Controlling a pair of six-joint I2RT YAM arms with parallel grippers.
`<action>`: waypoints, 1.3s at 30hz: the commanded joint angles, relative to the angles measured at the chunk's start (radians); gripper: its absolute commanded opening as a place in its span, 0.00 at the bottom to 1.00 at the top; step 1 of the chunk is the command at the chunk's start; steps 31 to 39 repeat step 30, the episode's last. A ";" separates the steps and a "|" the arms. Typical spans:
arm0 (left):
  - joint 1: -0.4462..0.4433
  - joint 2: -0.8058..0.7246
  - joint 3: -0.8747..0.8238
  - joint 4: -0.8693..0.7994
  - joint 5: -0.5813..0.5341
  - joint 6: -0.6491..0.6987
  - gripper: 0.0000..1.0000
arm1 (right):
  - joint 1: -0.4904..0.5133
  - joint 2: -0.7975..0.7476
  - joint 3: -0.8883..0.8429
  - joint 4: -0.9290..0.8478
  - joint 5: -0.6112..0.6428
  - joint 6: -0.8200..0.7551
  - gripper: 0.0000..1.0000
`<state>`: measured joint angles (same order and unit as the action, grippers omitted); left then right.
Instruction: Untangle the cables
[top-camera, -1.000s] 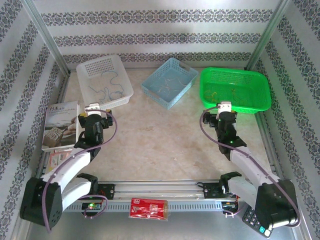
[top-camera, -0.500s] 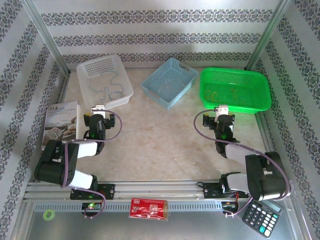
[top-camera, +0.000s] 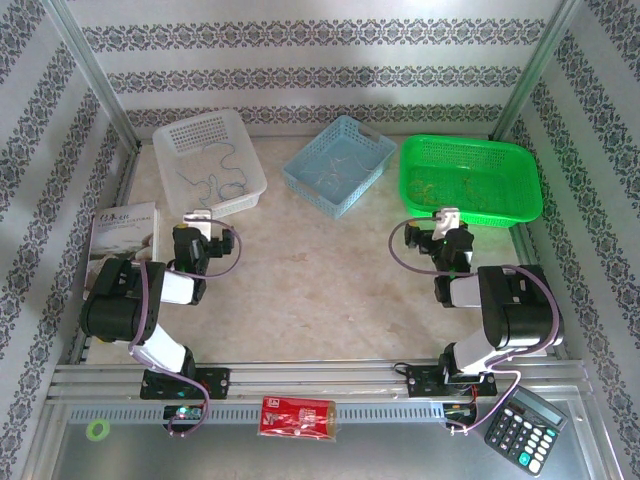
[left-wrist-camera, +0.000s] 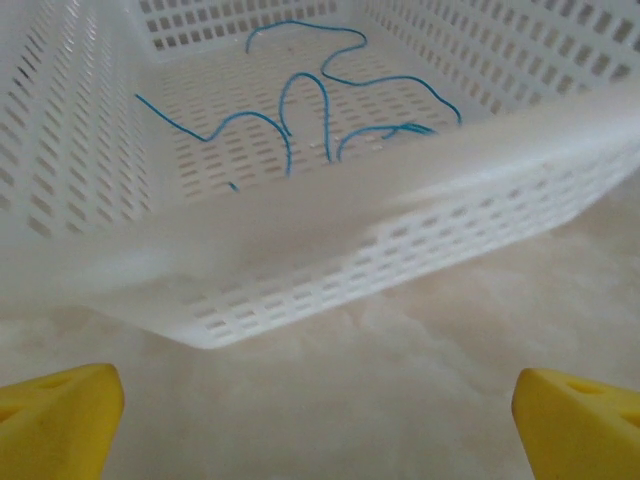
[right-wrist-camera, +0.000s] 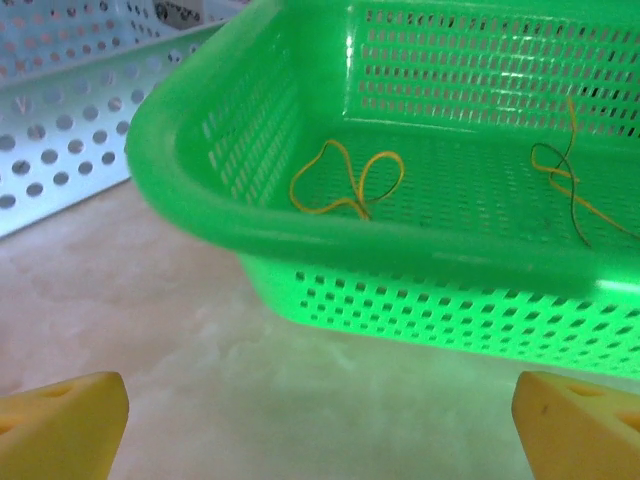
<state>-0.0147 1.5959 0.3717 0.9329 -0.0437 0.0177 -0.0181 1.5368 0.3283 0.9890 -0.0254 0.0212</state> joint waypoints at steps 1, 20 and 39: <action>0.020 -0.004 0.022 -0.001 0.056 -0.021 1.00 | 0.001 0.001 0.046 -0.026 -0.015 0.035 0.98; 0.015 -0.001 0.016 0.013 0.050 -0.016 1.00 | 0.046 -0.004 0.041 -0.024 0.093 0.011 0.98; 0.015 -0.002 0.016 0.014 0.049 -0.016 1.00 | 0.034 -0.003 0.048 -0.035 0.074 0.020 0.98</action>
